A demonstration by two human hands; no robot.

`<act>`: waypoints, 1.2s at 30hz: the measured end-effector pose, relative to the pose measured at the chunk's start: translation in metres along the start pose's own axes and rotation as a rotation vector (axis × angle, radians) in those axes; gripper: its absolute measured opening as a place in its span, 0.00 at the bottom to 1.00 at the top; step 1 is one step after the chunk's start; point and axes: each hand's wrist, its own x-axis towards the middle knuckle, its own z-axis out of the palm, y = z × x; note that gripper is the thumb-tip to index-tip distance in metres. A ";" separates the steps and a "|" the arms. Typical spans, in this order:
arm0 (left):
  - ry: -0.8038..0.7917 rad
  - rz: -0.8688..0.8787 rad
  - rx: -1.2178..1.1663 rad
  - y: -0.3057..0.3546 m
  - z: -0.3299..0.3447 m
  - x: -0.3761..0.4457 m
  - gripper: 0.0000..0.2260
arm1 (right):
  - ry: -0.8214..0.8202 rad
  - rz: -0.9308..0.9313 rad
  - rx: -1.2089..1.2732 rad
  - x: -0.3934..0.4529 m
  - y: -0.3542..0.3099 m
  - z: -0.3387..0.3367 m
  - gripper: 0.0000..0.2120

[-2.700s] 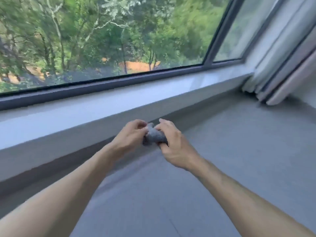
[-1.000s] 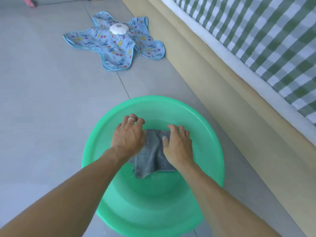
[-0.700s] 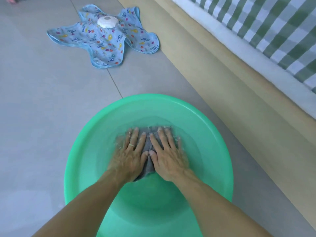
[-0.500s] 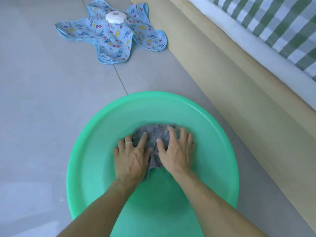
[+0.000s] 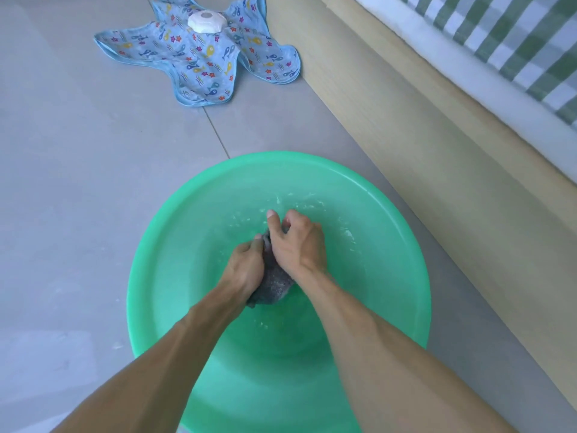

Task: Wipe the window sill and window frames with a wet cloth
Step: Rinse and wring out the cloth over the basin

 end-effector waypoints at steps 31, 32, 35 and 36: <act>0.077 0.058 0.024 -0.018 0.003 -0.001 0.10 | 0.123 0.428 0.538 -0.048 -0.015 0.015 0.13; 0.041 -0.074 -0.121 -0.013 0.003 -0.002 0.13 | 0.146 0.370 0.546 -0.049 -0.021 0.015 0.16; -0.059 -0.161 -0.205 -0.002 0.005 -0.013 0.18 | 0.219 0.176 0.318 -0.037 -0.019 0.007 0.23; -0.056 -0.118 -0.122 -0.001 0.004 -0.016 0.17 | 0.234 0.164 0.237 -0.030 -0.015 0.003 0.24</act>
